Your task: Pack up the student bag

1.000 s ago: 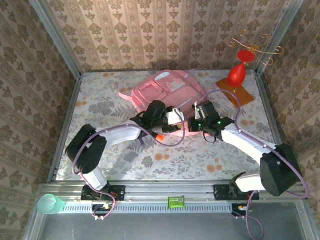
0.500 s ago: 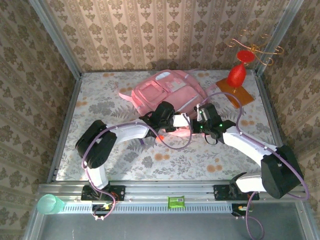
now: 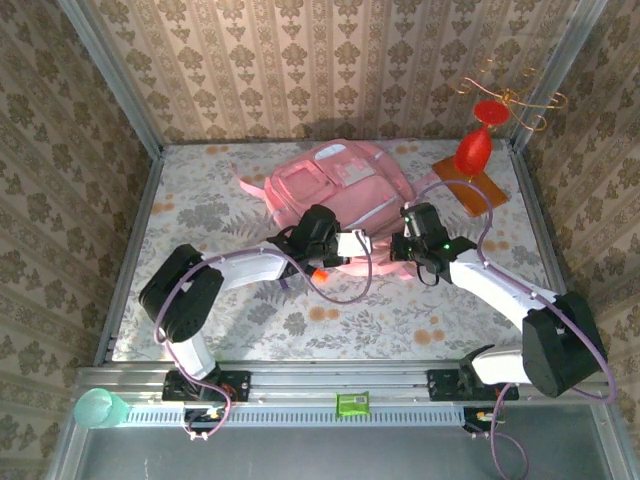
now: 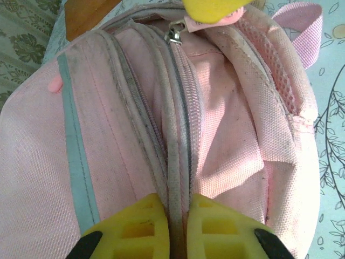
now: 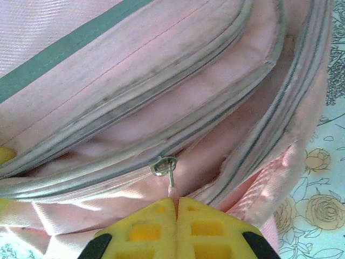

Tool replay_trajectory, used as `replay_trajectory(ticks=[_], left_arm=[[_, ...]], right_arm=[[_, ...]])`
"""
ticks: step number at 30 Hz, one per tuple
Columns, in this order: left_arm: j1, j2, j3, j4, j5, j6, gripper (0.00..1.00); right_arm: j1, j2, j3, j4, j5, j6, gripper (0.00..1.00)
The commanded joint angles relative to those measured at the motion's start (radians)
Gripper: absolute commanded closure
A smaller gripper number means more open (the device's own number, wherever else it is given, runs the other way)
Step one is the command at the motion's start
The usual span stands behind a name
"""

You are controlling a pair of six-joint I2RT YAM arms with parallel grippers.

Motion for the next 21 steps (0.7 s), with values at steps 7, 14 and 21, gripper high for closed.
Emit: replay_trajectory(ticks=[7,14,21], left_arm=[[0.043,-0.065,-0.019,0.021,0.080,-0.062,1.00],[0.044,-0.079,-0.026,0.024,0.089,-0.065,1.00],[0.044,-0.085,-0.031,0.028,0.096,-0.070,1.00]], right_arm=[[-0.043,0.039,-0.028,0.062,-0.158,-0.085,1.00],[-0.055,0.060,-0.074,0.126,-0.151,-0.086,0.97],[-0.057,0.111,-0.092,0.184,-0.165,-0.078,0.90]])
